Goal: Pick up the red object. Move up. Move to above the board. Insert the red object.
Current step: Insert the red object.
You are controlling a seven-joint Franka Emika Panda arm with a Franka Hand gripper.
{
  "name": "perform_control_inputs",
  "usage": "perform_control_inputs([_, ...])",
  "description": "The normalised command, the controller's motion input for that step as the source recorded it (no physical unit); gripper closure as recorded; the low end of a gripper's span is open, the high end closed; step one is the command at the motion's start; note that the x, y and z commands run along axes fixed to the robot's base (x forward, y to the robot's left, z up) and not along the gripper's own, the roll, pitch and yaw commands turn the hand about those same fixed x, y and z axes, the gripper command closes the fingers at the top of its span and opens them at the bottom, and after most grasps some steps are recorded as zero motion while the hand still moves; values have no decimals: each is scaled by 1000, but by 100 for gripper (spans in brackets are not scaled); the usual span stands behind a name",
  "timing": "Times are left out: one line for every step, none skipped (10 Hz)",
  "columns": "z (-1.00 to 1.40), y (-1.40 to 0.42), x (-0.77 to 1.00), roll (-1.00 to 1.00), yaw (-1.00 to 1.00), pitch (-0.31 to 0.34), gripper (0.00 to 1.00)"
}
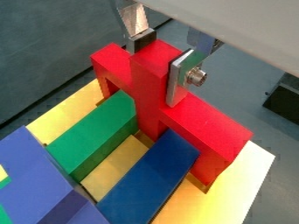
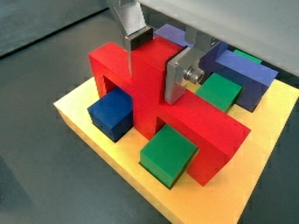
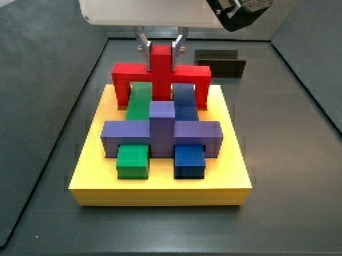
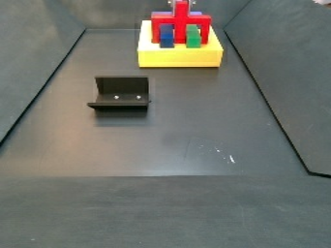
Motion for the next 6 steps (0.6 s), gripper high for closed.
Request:
perform_control_inputs([-331, -197, 91, 103, 180, -67, 100])
perform_control_inputs([-306, -271, 49, 26, 114, -59, 100])
perform_control_inputs([-243, -263, 0, 0, 43, -41, 100])
perform_control_inputs([-303, -140, 0, 0, 0, -67, 100])
perform_control_inputs([-386, 26, 0, 40, 0, -104, 100])
perform_control_inputs([-369, 197, -46, 56, 0, -117, 100])
